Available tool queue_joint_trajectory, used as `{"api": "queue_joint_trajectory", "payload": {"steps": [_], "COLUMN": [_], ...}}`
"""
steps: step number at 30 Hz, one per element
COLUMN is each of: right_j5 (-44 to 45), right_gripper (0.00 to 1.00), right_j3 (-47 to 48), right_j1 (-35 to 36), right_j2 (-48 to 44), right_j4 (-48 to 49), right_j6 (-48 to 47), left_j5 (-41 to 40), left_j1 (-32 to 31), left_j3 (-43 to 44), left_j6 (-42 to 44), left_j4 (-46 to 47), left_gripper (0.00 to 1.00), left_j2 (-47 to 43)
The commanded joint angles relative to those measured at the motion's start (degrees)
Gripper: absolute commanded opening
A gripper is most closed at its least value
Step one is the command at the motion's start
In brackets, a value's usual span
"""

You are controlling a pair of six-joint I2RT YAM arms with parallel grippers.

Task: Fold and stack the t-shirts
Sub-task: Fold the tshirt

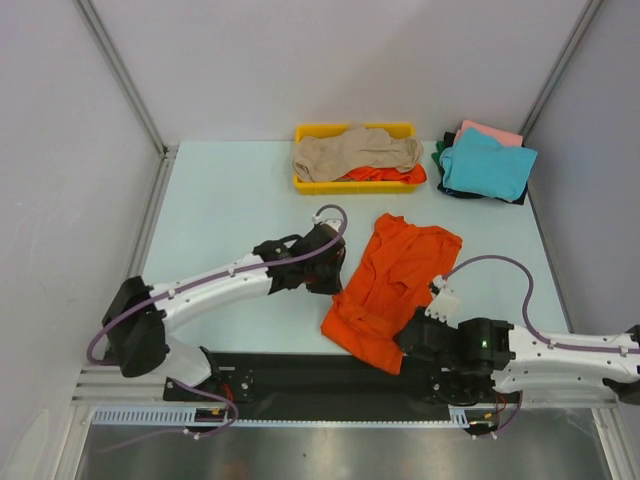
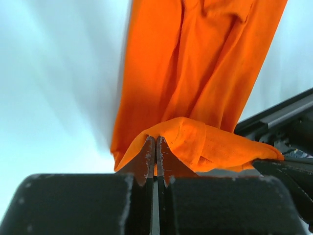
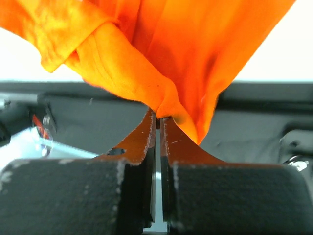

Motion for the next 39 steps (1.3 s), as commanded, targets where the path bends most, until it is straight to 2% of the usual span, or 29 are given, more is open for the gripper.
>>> {"api": "queue_joint_trajectory", "payload": {"steps": [1,2,9,16,21,24,25,26,27,28,29,30,34,36,38,39], "right_j5": [2.0,2.0,-3.6,-8.6,-11.1,-12.8,-13.2,-13.7,-13.8,-13.8,-13.4,-12.7,-10.5,-11.7,-12.1,-11.6], "right_gripper": [0.00,0.00,0.00,0.00,0.00,0.11,0.29,0.42,0.55,0.67,0.69,0.70,0.72,0.72,0.72,0.72], "right_j3": [-0.6,-0.5,-0.5,-3.1,-5.4,-6.9,-7.1,-7.3,-7.1,-6.7,-5.1,-4.0,2.2,3.9,4.6,5.4], "right_j1": [-7.1,-7.1,-22.6,-30.9,-33.9,-36.2,-36.9,-38.2,-39.0,-39.7,-40.9,-41.4,-41.5,-39.8,-37.0,-32.8], "right_j2": [-1.0,-0.9,0.1,1.2,2.4,4.1,4.5,4.9,5.9,6.2,6.6,6.8,5.7,5.2,6.0,6.8], "right_j4": [0.6,0.7,5.8,11.5,14.6,16.8,17.5,18.0,18.7,18.7,18.6,17.1,13.3,13.5,14.8,15.3], "right_j6": [-7.2,-8.5,-21.4,-27.8,-29.4,-30.2,-31.2,-31.5,-32.1,-32.8,-34.4,-35.0,-37.6,-38.3,-37.4,-35.9], "left_j5": [3.0,3.2,3.7,6.3,6.8,7.9,8.1,8.6,9.1,9.2,9.1,9.3,8.9,8.3,7.6,7.6], "left_j1": [2.3,2.3,4.3,6.3,7.1,7.8,8.1,8.7,9.1,9.4,10.4,10.8,12.9,13.9,15.0,15.3], "left_j3": [6.0,6.0,13.2,16.1,18.2,19.7,20.4,22.3,23.3,24.6,26.8,27.7,29.9,29.1,27.4,26.7], "left_j6": [4.8,5.0,7.0,8.5,9.2,9.6,9.6,9.6,9.9,9.9,10.0,10.3,10.9,11.4,12.1,12.3], "left_j4": [2.5,2.6,2.1,2.2,2.3,2.2,1.7,1.3,0.8,-0.5,-1.1,-1.6,-3.5,-3.5,-3.4,-3.5], "left_gripper": [0.00,0.00,0.01,0.00,0.00,0.01,0.03,0.07,0.17,0.22,0.28,0.39,0.60,0.65,0.66,0.66], "left_j2": [4.7,5.8,13.8,19.3,22.4,25.4,26.4,28.3,29.3,30.0,31.2,31.5,30.2,28.0,26.6,24.9]}}
